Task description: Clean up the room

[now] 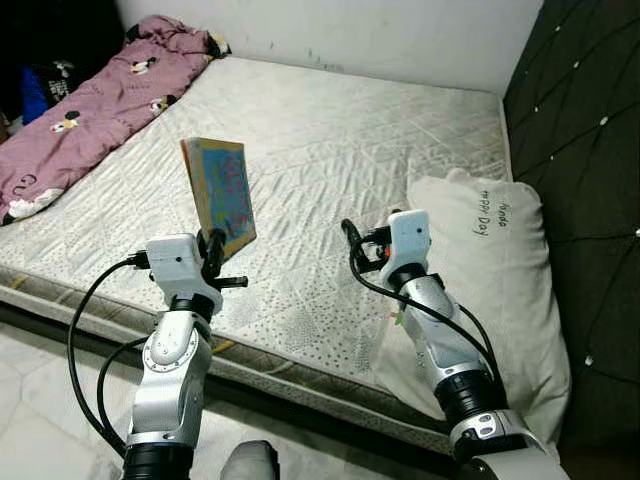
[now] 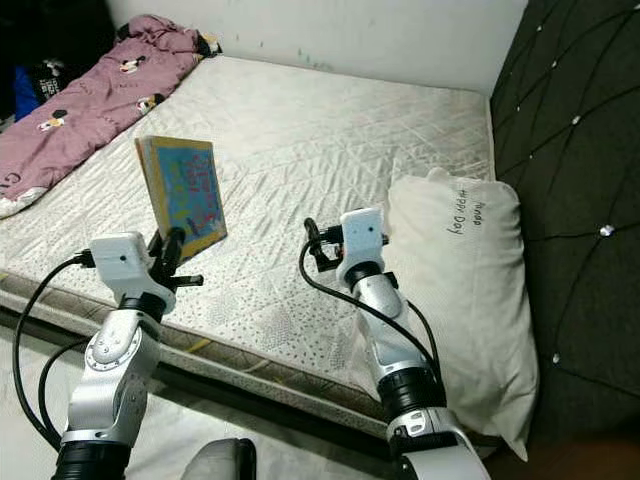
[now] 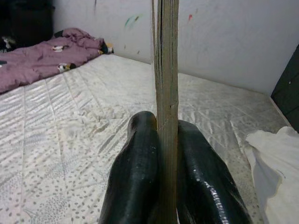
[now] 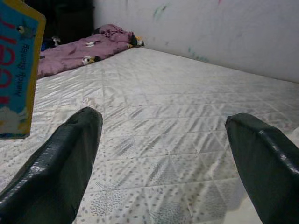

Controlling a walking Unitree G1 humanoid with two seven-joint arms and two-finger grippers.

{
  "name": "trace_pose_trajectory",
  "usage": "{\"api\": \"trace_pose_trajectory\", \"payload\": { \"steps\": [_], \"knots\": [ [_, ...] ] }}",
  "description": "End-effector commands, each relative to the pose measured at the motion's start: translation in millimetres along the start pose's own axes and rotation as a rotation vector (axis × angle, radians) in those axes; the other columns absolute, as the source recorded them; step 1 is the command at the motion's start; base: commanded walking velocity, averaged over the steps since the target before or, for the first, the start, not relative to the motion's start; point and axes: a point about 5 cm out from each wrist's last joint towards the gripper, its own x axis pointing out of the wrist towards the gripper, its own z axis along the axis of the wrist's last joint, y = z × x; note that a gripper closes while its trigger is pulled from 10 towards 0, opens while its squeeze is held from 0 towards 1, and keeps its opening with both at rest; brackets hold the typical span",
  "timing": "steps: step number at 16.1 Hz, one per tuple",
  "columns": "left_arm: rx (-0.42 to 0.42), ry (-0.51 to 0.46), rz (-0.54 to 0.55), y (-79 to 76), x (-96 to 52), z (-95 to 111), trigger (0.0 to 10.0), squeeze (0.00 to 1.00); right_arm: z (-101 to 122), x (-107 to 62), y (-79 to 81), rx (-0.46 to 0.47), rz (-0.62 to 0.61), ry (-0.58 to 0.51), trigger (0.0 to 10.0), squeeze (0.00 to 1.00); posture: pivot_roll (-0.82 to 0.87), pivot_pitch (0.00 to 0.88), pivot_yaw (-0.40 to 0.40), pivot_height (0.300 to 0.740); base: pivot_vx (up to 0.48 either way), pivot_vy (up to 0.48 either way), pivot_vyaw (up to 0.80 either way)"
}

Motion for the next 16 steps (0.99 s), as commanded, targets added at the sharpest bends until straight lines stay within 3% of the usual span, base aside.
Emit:
{"api": "trace_pose_trajectory", "payload": {
  "steps": [1, 5, 16],
  "knots": [
    [-0.012, -0.038, -0.006, -0.7, 2.9, 9.6, 10.0, 0.00, 0.2, 1.2, -1.3, 0.013, -0.004, 0.012, 10.0, 0.00, 0.09, 0.000, 0.004, 0.740, 0.000, 0.480, -0.80],
    [-0.017, -0.041, -0.015, -1.7, 2.8, 10.0, 10.0, 0.00, 0.7, 1.3, -2.1, 0.014, -0.004, 0.007, 10.0, 0.00, 0.08, 0.000, 0.003, 0.740, 0.000, 0.441, -0.60],
    [-0.015, -0.055, -0.024, -3.9, 4.8, 12.4, 10.0, 0.00, 1.7, 2.5, -2.0, 0.007, -0.004, 0.007, 10.0, 0.00, 0.08, 0.000, 0.002, 0.740, 0.000, 0.000, 0.00]
  ]
}}
